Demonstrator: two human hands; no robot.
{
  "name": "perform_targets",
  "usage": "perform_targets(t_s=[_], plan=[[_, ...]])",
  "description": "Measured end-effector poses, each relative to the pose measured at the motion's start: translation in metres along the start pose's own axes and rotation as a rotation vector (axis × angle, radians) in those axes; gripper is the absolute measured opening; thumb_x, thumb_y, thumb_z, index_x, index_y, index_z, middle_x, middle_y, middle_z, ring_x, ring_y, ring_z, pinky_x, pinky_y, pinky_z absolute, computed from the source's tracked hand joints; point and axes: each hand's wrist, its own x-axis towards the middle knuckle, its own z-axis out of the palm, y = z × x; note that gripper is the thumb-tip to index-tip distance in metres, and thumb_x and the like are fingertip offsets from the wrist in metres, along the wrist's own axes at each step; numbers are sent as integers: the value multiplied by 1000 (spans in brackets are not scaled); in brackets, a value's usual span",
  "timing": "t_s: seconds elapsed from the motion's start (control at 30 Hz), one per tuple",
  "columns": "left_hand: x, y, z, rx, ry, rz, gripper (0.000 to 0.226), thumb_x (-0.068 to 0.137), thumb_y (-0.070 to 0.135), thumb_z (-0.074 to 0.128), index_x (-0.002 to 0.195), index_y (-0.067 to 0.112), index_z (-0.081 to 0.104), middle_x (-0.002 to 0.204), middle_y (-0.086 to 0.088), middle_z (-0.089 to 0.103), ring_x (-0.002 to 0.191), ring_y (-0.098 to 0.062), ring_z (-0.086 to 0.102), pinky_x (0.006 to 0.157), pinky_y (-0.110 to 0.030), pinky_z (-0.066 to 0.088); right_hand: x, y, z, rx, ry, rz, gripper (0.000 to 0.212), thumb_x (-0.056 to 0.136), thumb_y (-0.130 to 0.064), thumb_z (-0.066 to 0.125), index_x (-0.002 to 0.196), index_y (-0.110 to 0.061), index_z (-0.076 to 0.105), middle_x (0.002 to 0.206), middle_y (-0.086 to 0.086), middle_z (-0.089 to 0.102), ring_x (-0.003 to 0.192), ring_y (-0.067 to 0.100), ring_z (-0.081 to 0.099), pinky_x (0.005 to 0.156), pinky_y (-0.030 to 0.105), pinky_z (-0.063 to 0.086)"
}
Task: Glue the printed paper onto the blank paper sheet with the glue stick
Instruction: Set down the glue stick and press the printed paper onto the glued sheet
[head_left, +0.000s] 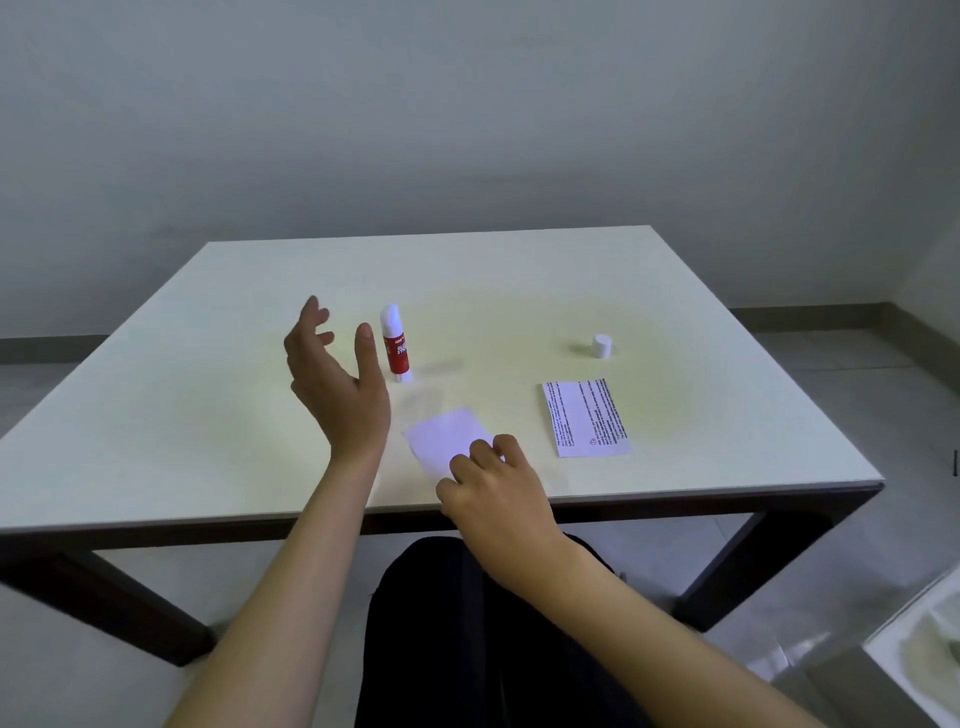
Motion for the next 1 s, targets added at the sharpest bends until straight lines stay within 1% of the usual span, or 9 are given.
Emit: perform_targets(t_s=[0.03, 0.1, 0.2, 0.27, 0.4, 0.5, 0.63, 0.83, 1.0], plan=[[-3, 4, 0, -31, -15, 12, 47, 92, 30, 49, 135, 11, 43, 125, -3, 55, 100, -14, 54, 87, -27, 35, -2, 2, 0, 11, 17, -24, 23, 40, -1, 55, 40, -20, 42, 46, -3, 28, 47, 20, 34, 64, 27, 29], [-10, 14, -2, -109, -71, -2, 39, 93, 26, 46, 129, 12, 48, 114, 0, 58, 90, -8, 56, 78, -19, 41, -1, 8, -5, 56, 25, -2, 31, 39, 1, 55, 44, -19, 32, 46, -2, 24, 48, 20, 25, 53, 25, 24], [-21, 27, -5, -209, -168, -58, 27, 94, 22, 44, 115, 12, 57, 92, 5, 63, 76, -3, 61, 67, -6, 42, 5, 28, -21, 301, 55, 240, 21, 61, -6, 65, 51, -11, 47, 48, 1, 43, 46, 24, 41, 45, 26, 32], [-27, 34, -6, -263, -217, -110, 18, 94, 20, 47, 101, 12, 62, 79, 7, 65, 66, -1, 61, 67, -7, 44, 11, 49, -36, 583, 74, 490, 14, 77, -11, 55, 65, -7, 62, 61, 6, 61, 57, 26, 55, 54, 34, 44], [-52, 47, -5, -292, -286, -235, 20, 92, 15, 53, 76, 22, 63, 65, 5, 62, 57, -7, 55, 64, -20, 46, 11, 98, -51, 1133, 205, 958, 22, 82, -4, 52, 69, 0, 69, 60, 12, 67, 53, 21, 66, 58, 30, 54], [-74, 56, 3, -367, -420, -436, 13, 87, 20, 63, 74, 19, 64, 67, 0, 66, 54, -7, 62, 57, -26, 49, 1, 114, -54, 1553, 277, 1089, 21, 88, 0, 53, 75, 0, 70, 64, 13, 69, 56, 24, 70, 58, 27, 58], [-75, 72, 22, -542, -555, -710, 7, 84, 15, 68, 78, 11, 67, 75, -1, 73, 64, -10, 72, 57, -22, 56, -11, 118, -50, 1569, 263, 1105, 22, 89, 0, 53, 76, -1, 70, 62, 11, 72, 58, 25, 72, 58, 26, 59], [-71, 76, 36, -503, -620, -690, 9, 80, 7, 71, 72, 12, 70, 68, -2, 70, 57, -9, 67, 58, -18, 56, -26, 131, -46, 1533, 193, 1168, 16, 88, -1, 56, 78, 0, 68, 69, 16, 67, 57, 23, 70, 56, 29, 59], [-70, 70, 45, -349, -711, -636, 12, 80, 8, 70, 70, 13, 68, 70, -2, 71, 55, -7, 70, 61, -20, 55, -26, 148, -38, 1345, 81, 1132, 8, 85, -4, 61, 79, -1, 66, 73, 10, 65, 54, 17, 60, 45, 23, 44]])
